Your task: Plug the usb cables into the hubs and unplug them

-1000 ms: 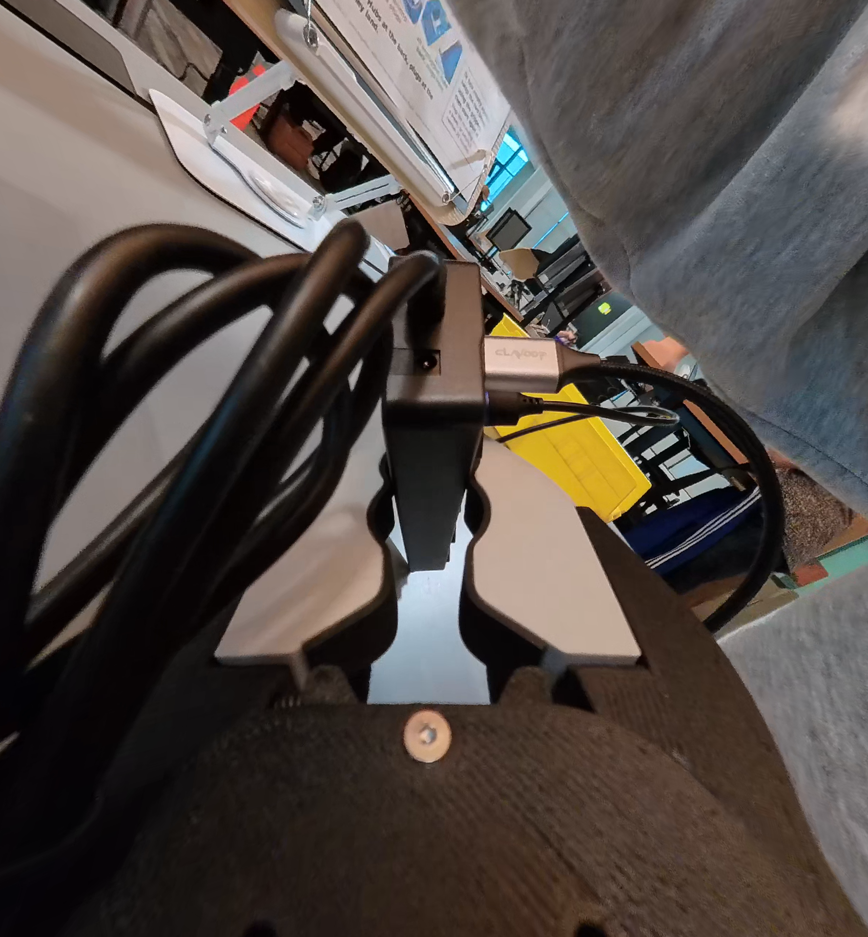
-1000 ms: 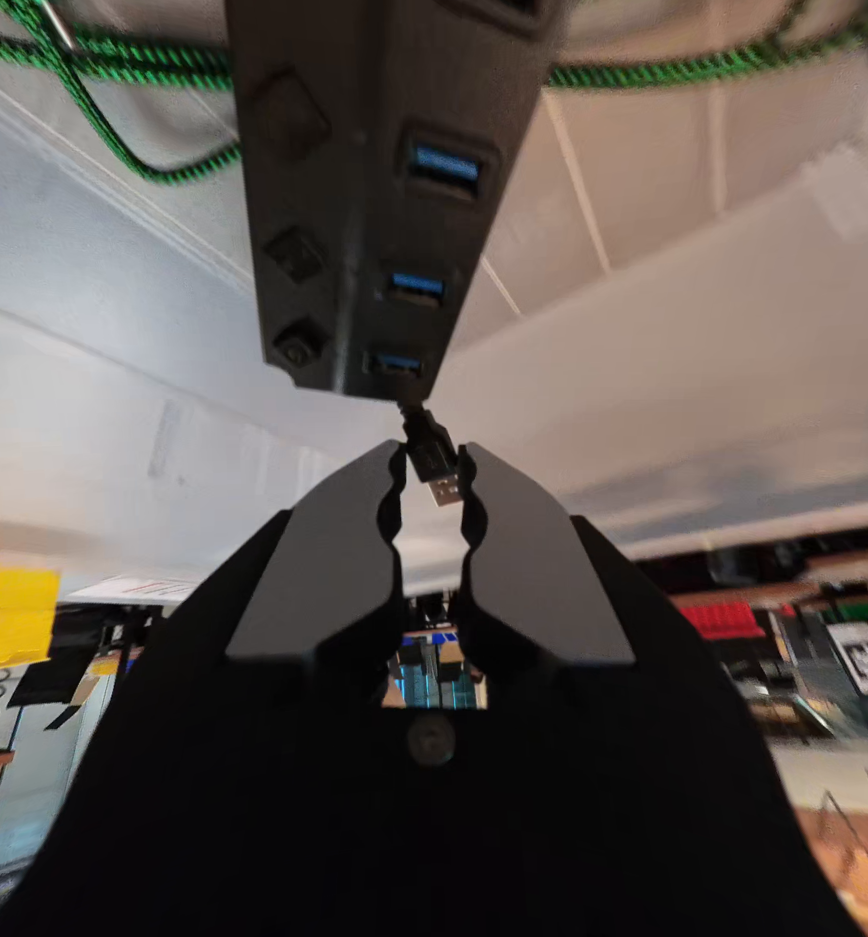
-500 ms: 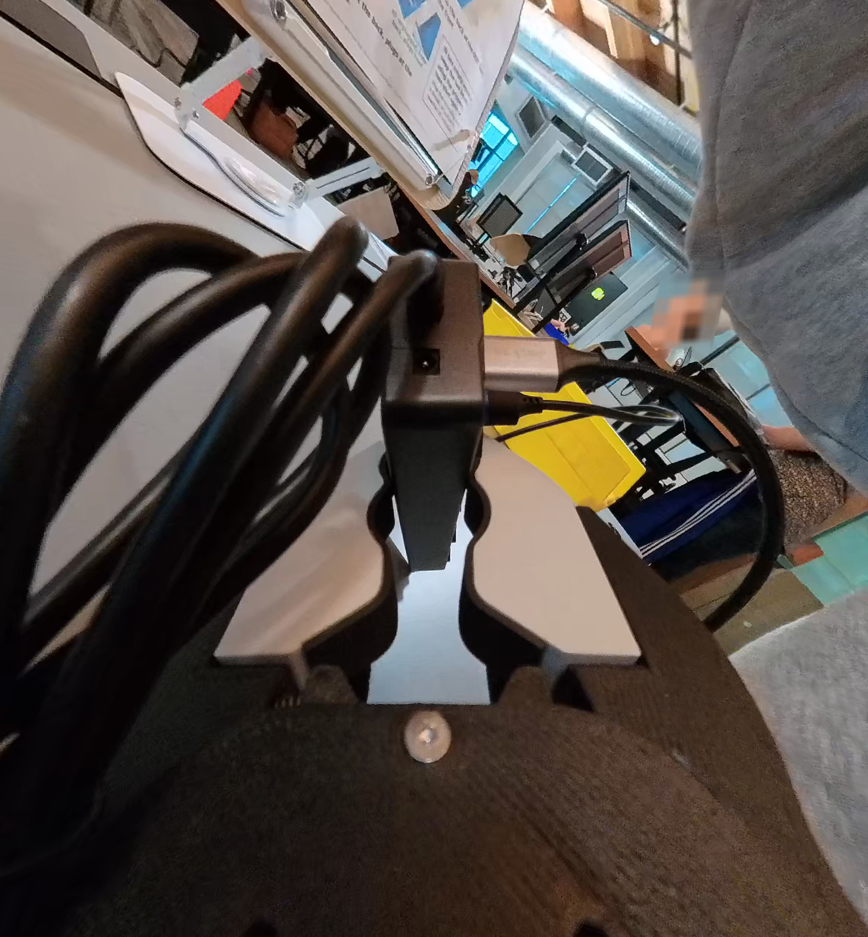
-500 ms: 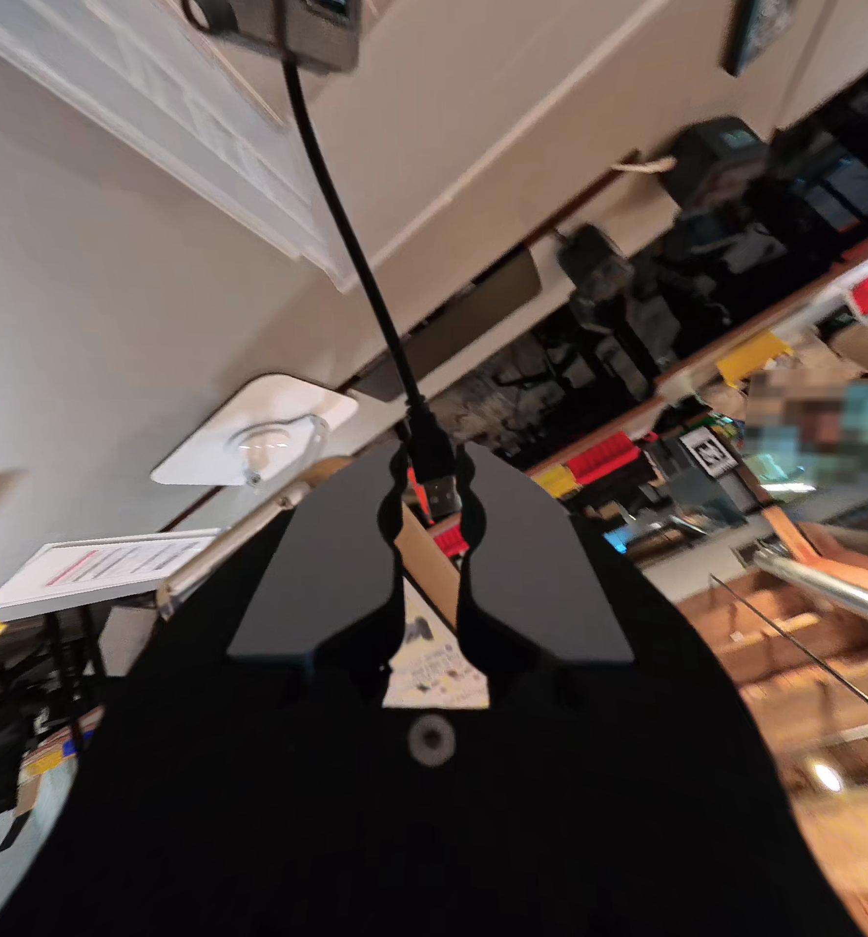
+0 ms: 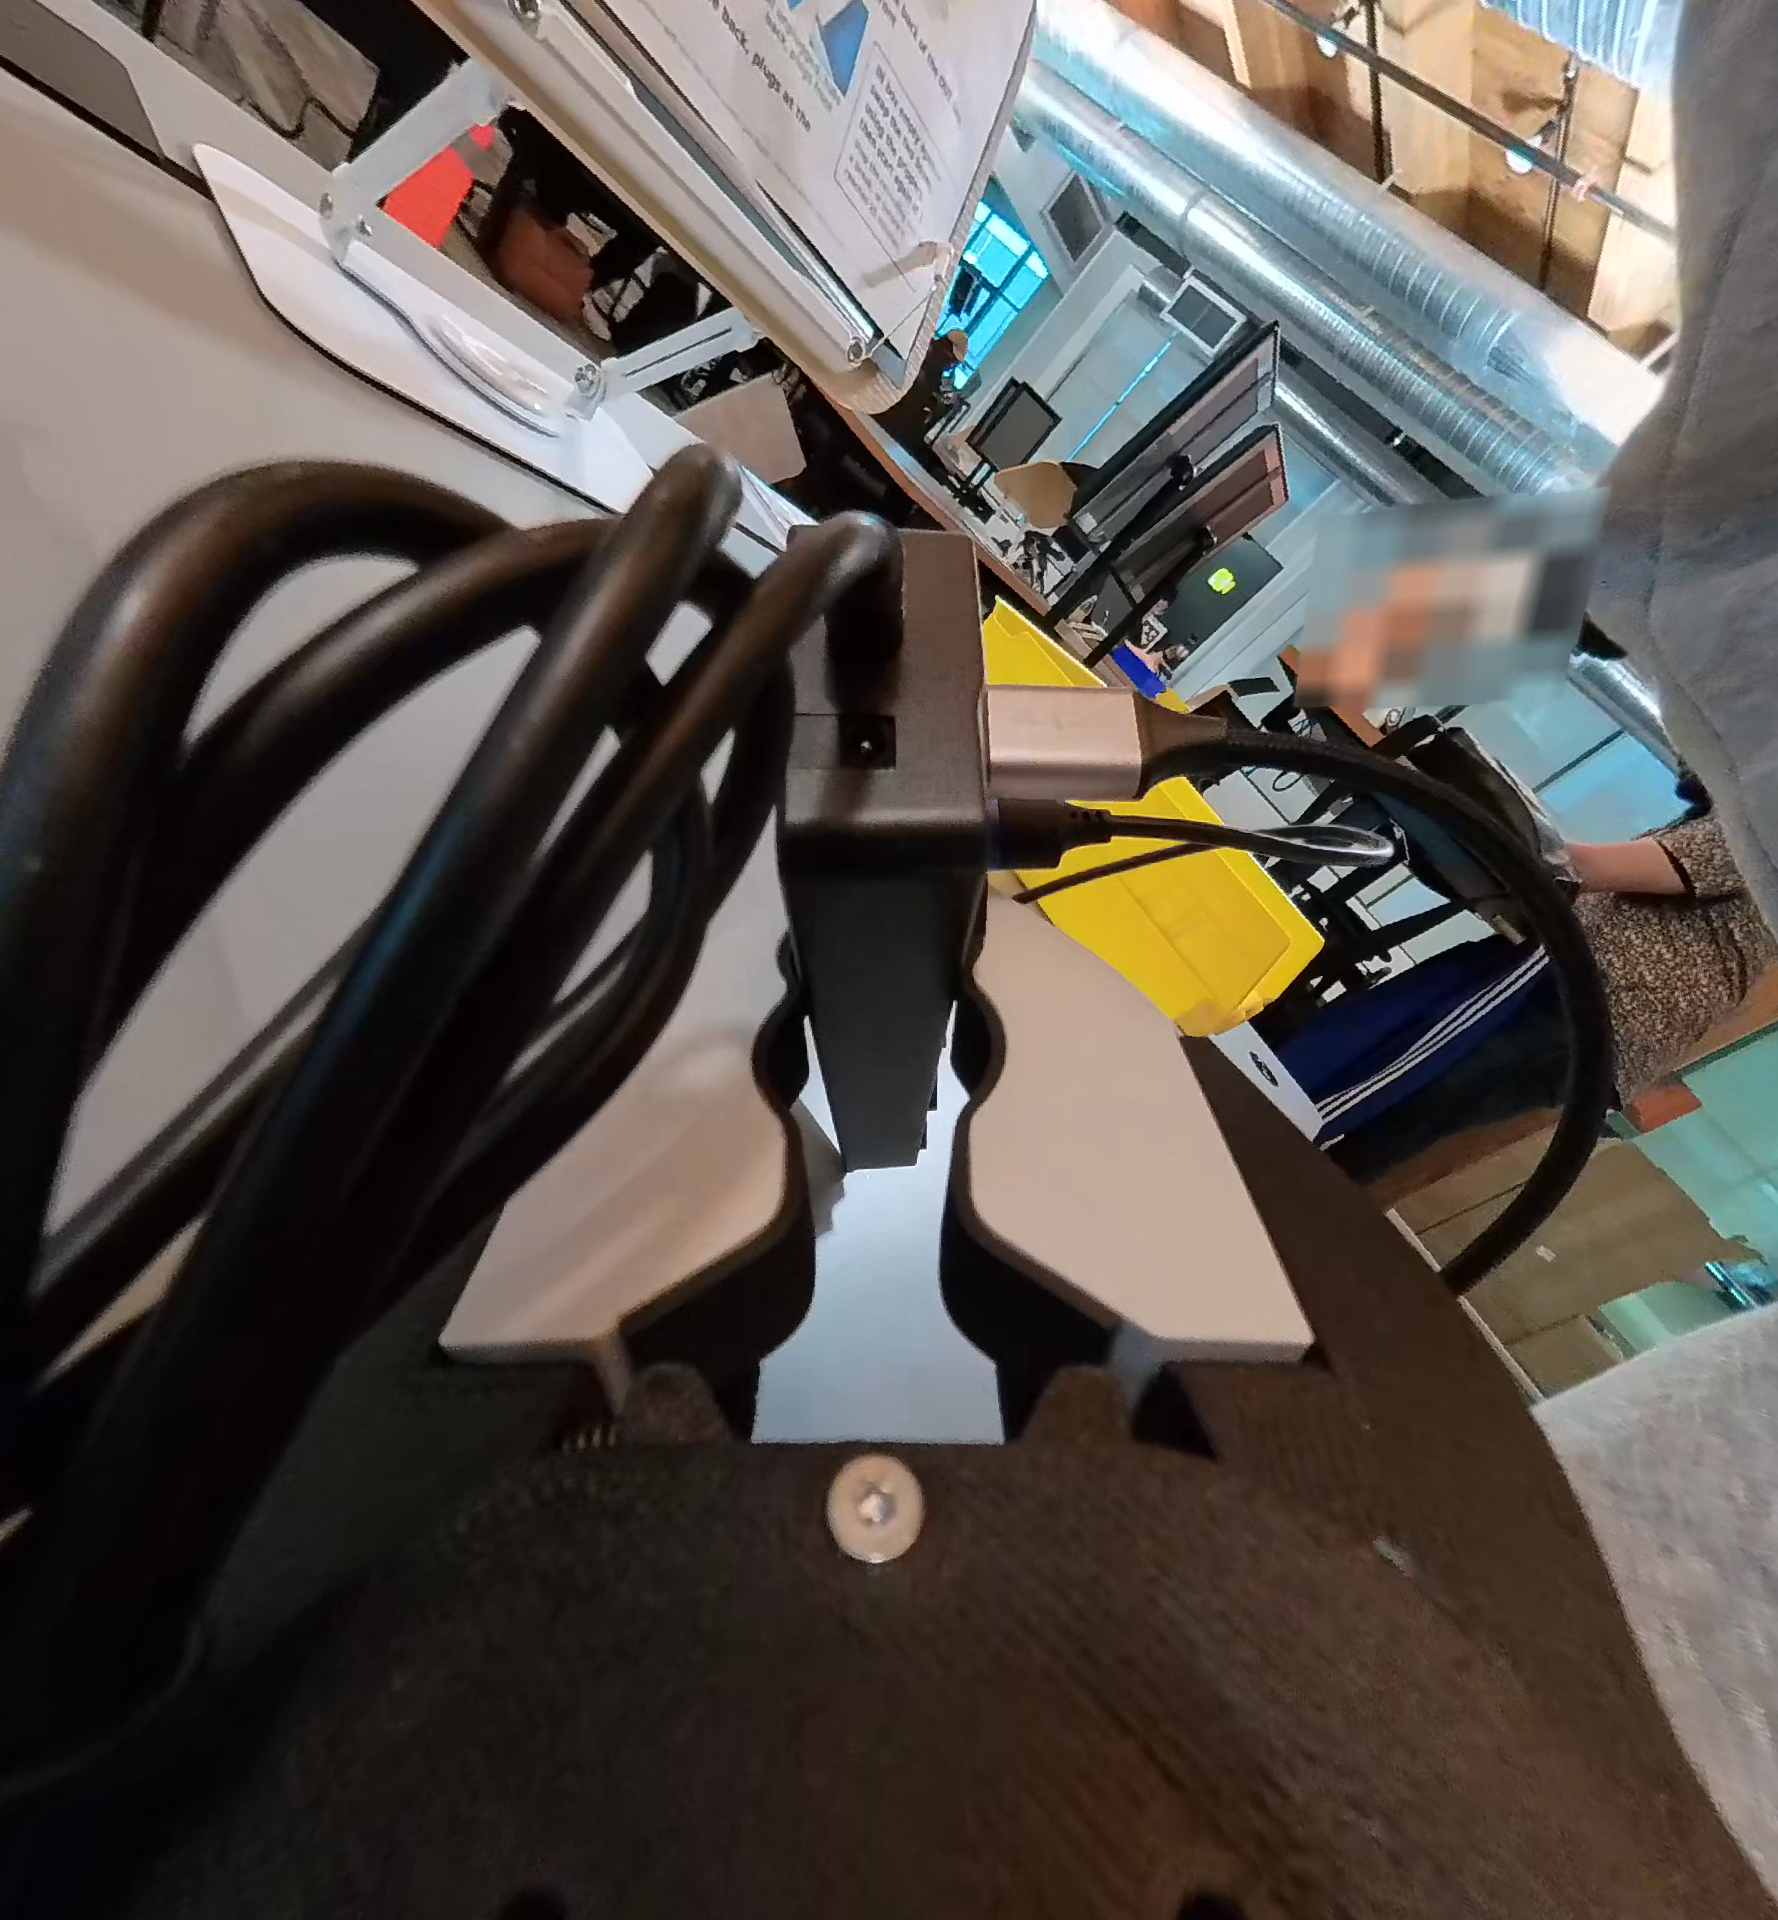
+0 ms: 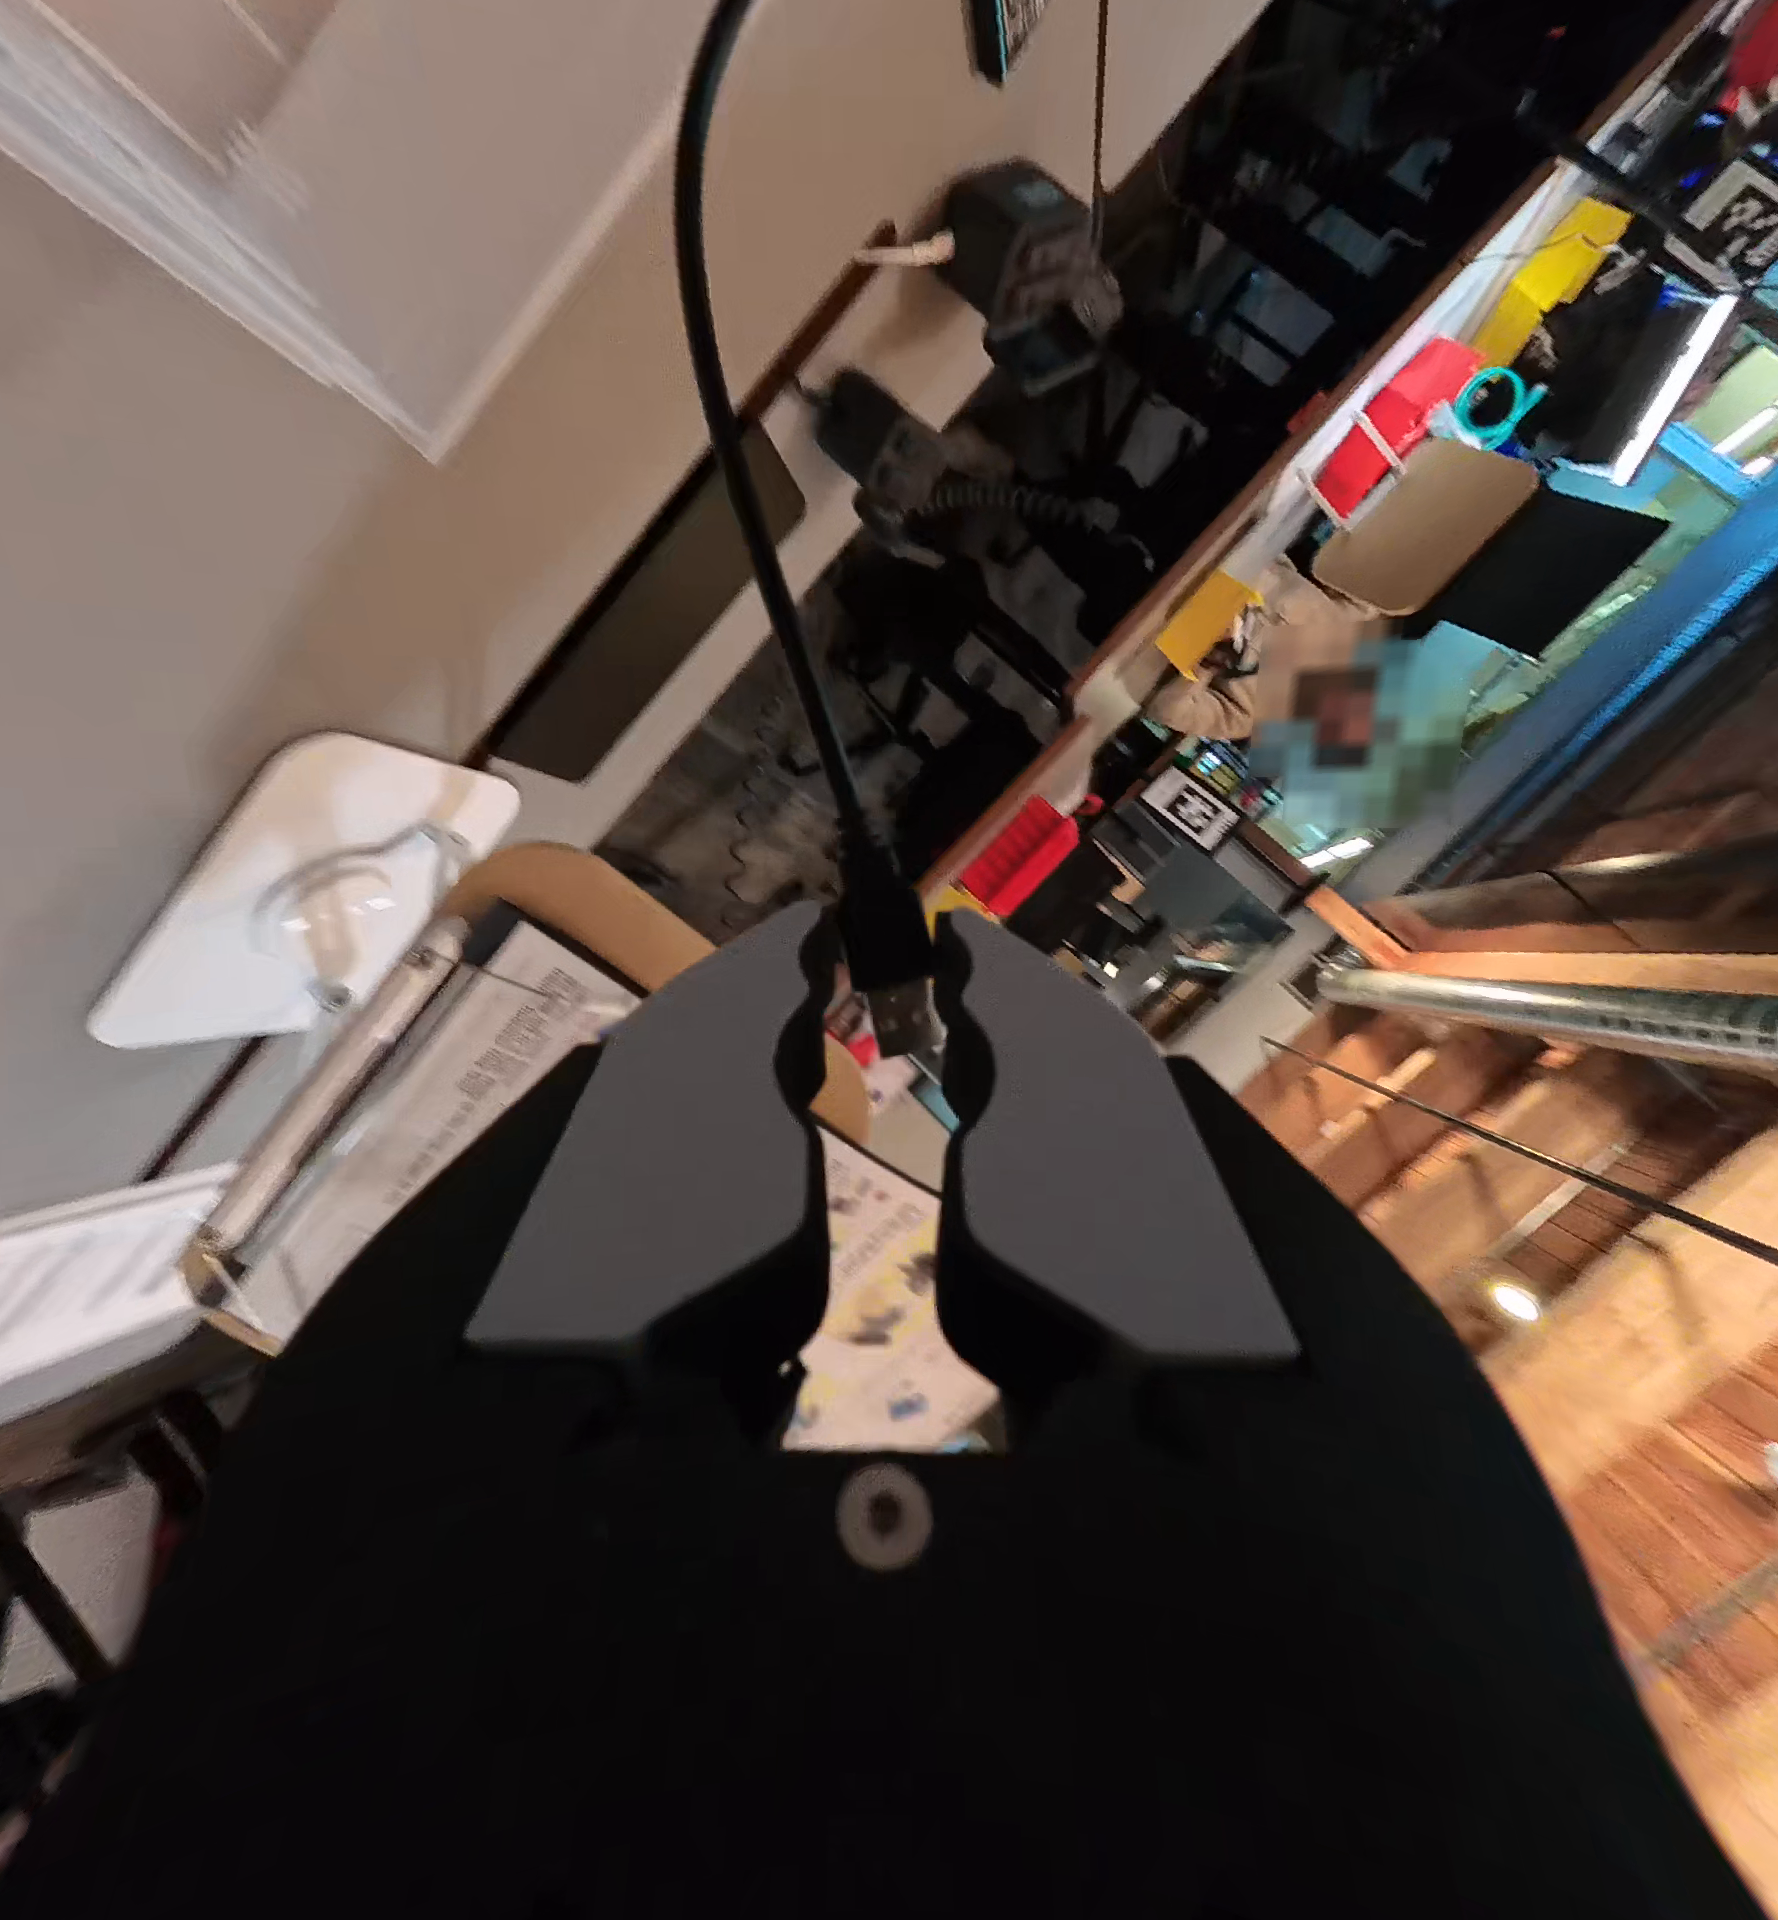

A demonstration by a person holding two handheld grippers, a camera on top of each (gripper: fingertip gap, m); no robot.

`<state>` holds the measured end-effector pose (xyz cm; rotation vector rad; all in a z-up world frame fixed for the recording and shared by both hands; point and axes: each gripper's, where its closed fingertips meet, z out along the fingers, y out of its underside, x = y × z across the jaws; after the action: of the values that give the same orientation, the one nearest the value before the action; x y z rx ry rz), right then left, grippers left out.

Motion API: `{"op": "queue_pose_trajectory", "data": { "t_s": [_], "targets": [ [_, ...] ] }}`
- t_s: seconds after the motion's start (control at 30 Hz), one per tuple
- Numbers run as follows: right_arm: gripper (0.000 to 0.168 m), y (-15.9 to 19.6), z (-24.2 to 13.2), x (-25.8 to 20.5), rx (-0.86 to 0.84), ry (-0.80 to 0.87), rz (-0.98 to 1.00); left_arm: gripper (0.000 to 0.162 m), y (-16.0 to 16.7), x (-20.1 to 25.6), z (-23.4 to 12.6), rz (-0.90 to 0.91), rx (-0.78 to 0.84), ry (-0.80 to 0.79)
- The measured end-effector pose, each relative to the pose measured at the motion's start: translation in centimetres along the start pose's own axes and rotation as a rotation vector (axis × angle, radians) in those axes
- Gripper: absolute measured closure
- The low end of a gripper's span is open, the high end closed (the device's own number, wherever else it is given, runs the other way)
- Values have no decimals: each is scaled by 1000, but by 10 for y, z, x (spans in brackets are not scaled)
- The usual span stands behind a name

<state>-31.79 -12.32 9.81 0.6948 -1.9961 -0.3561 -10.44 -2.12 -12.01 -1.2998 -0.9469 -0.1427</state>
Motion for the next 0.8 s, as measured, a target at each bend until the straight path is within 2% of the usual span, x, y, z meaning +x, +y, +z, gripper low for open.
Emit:
{"op": "queue_pose_trajectory", "data": {
  "t_s": [0.1,0.2,0.33,0.4,0.57,0.67,0.8],
  "targets": [
    [150,-21,-6,-22,117,-99,92,136,1,2,1,10,-3,4],
    [150,-60,-9,-54,279,-282,261,137,3,5,2,24,-7,9],
    [151,-121,-15,-99,452,-727,716,136,4,7,3,30,-9,12],
    [151,-146,-20,-116,508,-938,844,136,4,7,3,30,-9,13],
    [152,-187,-42,-142,581,-1333,929,136,5,8,3,31,-10,14],
    [151,-201,-48,-154,566,-1434,907,136,5,9,4,38,-14,19],
    [150,-213,-53,-160,560,-1462,830,136,7,8,6,13,-18,26]
  ]
}}
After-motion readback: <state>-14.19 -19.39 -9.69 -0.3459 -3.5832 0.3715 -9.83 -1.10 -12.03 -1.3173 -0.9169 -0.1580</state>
